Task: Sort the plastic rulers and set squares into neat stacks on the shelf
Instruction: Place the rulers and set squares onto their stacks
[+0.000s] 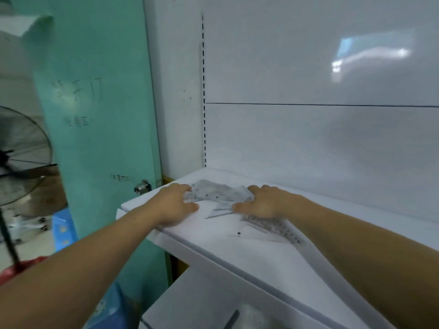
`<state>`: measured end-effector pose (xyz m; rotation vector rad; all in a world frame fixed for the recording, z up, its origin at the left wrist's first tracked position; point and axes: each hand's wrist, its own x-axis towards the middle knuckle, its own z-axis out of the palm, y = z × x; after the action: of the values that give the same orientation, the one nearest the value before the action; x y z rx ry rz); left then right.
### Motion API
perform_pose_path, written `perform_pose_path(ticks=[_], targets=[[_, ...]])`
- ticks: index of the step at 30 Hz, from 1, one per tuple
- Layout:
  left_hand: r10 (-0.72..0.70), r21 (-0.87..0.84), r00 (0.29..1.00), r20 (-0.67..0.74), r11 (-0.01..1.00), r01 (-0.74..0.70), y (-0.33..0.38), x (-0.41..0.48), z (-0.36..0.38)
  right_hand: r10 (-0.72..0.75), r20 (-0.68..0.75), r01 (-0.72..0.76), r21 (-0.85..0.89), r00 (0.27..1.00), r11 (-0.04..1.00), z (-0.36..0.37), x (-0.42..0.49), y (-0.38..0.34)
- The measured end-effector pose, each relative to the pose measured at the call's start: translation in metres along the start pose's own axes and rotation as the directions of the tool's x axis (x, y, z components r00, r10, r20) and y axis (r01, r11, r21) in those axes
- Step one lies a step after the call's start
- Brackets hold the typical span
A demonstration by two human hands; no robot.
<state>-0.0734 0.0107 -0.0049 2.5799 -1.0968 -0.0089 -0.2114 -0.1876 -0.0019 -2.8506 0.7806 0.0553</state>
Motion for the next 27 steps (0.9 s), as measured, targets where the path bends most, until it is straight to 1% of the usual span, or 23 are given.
perform_pose_path(ticks=[2, 5, 7, 9, 12, 14, 17, 22, 24, 27], targets=[[0.016, -0.029, 1.0, 0.009, 0.999, -0.016, -0.002, 0.022, 0.003, -0.024, 0.022, 0.025, -0.032, 0.999, 0.999, -0.002, 0.025, -0.005], [0.025, -0.025, 0.993, 0.117, 0.999, -0.022, -0.008, 0.053, 0.009, -0.096, 0.056, 0.098, -0.037, 0.994, 0.994, -0.005, 0.051, -0.015], [0.036, -0.017, 0.986, 0.163, 0.999, -0.033, -0.012, 0.066, 0.01, -0.167, 0.025, 0.167, -0.006, 0.986, 0.986, -0.004, 0.066, -0.018], [0.067, -0.039, 0.988, 0.142, 0.997, -0.062, -0.014, 0.075, 0.009, -0.215, -0.042, 0.217, 0.035, 0.976, 0.976, -0.005, 0.073, -0.019], [0.135, -0.071, 0.987, 0.085, 0.989, -0.129, -0.017, 0.079, 0.007, -0.22, -0.071, 0.229, 0.151, 0.973, 0.962, -0.009, 0.075, -0.019], [0.165, -0.076, 0.984, 0.063, 0.984, -0.16, -0.021, 0.082, 0.007, -0.193, -0.097, 0.21, 0.226, 0.976, 0.951, -0.01, 0.073, -0.021], [0.205, -0.079, 0.978, 0.034, 0.976, -0.202, -0.024, 0.083, 0.005, -0.092, -0.147, 0.136, 0.323, 0.985, 0.936, -0.014, 0.069, -0.028], [0.268, -0.098, 0.963, -0.029, 0.958, -0.269, -0.038, 0.081, -0.002, 0.092, -0.273, 0.046, 0.46, 0.958, 0.886, -0.015, 0.055, -0.043], [0.303, -0.124, 0.952, -0.049, 0.944, -0.307, -0.044, 0.077, -0.004, 0.145, -0.296, 0.017, 0.485, 0.944, 0.875, -0.011, 0.049, -0.048], [0.338, -0.151, 0.939, -0.065, 0.927, -0.344, -0.055, 0.069, -0.003, 0.201, -0.342, -0.021, 0.464, 0.918, 0.886, -0.002, 0.038, -0.055]])
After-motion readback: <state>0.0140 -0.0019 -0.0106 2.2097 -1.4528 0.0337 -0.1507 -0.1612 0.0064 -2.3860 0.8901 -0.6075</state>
